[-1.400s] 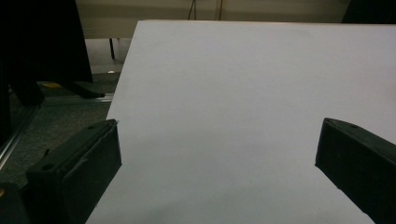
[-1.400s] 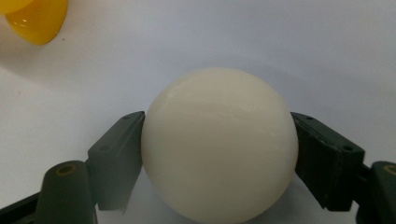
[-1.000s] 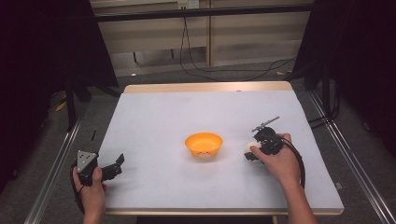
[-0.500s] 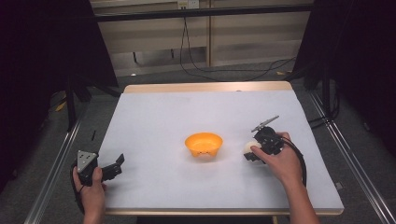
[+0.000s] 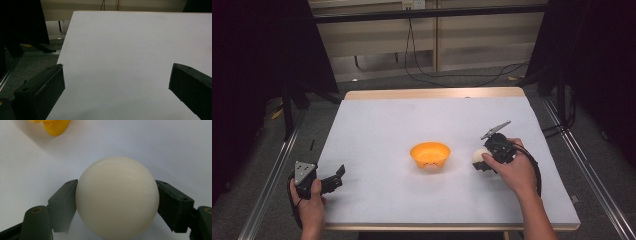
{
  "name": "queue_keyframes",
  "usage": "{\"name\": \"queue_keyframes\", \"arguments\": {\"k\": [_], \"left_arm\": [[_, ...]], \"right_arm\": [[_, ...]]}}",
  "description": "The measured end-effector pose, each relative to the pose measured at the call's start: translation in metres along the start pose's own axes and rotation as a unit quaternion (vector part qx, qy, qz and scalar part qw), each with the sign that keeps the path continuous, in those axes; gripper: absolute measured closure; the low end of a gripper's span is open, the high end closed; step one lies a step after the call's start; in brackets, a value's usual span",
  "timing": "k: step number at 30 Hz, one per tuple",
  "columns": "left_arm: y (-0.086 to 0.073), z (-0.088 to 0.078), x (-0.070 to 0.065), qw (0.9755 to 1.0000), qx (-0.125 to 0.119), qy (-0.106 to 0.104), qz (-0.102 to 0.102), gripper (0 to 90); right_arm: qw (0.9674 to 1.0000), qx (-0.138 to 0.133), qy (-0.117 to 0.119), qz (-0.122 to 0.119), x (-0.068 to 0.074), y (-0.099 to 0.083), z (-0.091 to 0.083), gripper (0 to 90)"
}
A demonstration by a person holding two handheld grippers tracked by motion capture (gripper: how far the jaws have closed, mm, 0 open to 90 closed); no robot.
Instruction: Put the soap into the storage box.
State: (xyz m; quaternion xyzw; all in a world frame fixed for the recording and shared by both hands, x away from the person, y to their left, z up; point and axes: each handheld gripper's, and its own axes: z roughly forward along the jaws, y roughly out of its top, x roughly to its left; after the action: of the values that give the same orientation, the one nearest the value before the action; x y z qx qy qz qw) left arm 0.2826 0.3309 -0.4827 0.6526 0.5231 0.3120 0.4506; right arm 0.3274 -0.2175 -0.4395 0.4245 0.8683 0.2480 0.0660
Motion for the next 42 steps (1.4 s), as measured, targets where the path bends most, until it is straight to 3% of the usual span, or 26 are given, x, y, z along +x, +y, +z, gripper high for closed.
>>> {"name": "queue_keyframes", "arguments": {"k": [22,23,42], "left_arm": [[0.0,0.0,-0.001,1.0,0.0,-0.003,0.007,0.0],[0.0,0.0,-0.001,1.0,0.0,-0.003,0.007,0.0],[0.0,0.0,-0.001,1.0,0.0,-0.003,0.007,0.0]], "right_arm": [[0.9979,-0.013,0.033,-0.055,0.014,0.03,-0.006,23.4],[0.9972,-0.016,0.042,-0.06,0.016,0.031,-0.007,23.4],[0.9937,-0.013,0.047,-0.101,0.03,0.058,-0.01,23.4]]}}
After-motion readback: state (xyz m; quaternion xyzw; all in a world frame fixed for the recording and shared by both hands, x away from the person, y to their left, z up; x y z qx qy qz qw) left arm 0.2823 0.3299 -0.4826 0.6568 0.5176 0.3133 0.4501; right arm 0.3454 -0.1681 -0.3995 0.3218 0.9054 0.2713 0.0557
